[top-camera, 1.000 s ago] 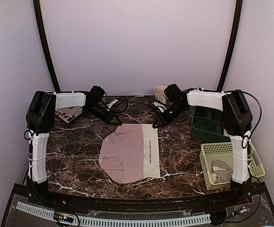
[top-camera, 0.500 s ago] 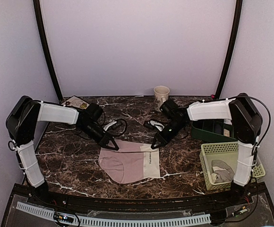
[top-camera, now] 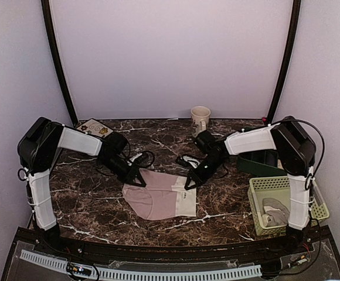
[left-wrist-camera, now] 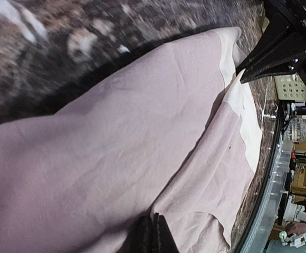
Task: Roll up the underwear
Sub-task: Fold the underwear at the center of the board.
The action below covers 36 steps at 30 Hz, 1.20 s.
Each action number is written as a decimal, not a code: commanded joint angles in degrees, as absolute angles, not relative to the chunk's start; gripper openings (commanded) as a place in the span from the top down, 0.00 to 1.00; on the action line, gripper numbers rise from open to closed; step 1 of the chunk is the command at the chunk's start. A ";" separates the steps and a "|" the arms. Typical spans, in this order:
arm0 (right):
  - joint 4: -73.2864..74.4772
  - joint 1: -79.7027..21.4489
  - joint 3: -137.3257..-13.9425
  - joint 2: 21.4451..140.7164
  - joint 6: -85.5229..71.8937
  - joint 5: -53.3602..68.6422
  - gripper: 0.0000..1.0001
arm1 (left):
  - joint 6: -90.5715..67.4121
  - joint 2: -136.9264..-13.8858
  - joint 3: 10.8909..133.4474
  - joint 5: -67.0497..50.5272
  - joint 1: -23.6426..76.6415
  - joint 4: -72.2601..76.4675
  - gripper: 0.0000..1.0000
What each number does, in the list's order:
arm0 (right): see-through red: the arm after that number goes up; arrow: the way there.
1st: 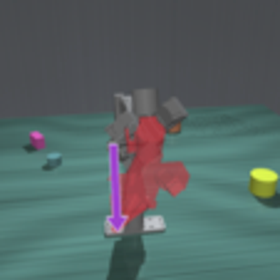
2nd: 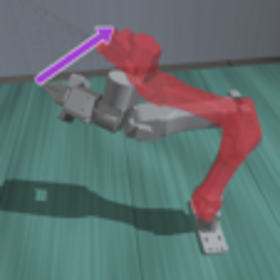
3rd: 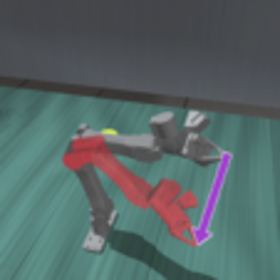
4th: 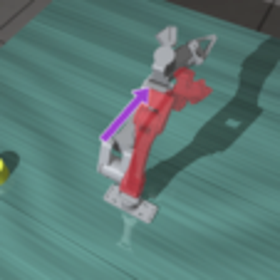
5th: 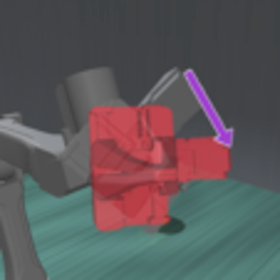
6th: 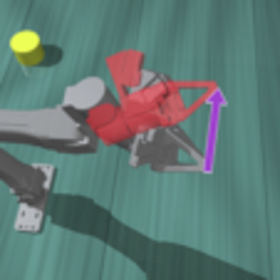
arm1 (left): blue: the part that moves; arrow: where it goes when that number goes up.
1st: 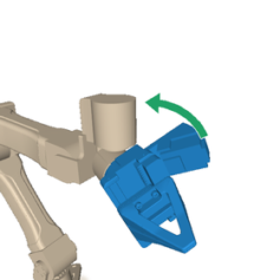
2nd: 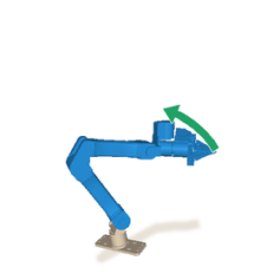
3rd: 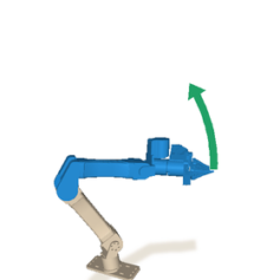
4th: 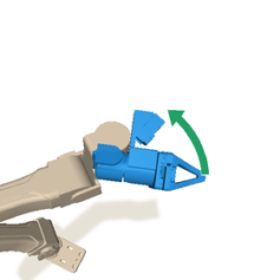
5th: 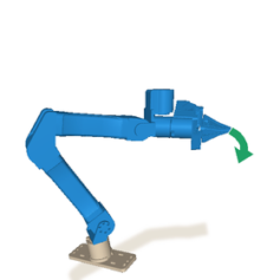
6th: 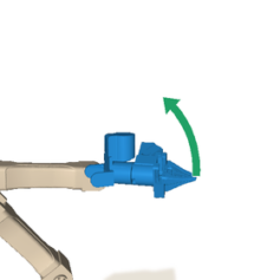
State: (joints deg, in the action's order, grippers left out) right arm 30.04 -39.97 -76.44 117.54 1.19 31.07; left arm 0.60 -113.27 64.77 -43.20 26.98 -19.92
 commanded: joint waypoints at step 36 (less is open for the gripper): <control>32.44 -42.22 -68.98 107.35 3.63 30.30 1.00 | 0.64 -96.29 51.88 -45.16 27.84 -20.95 1.00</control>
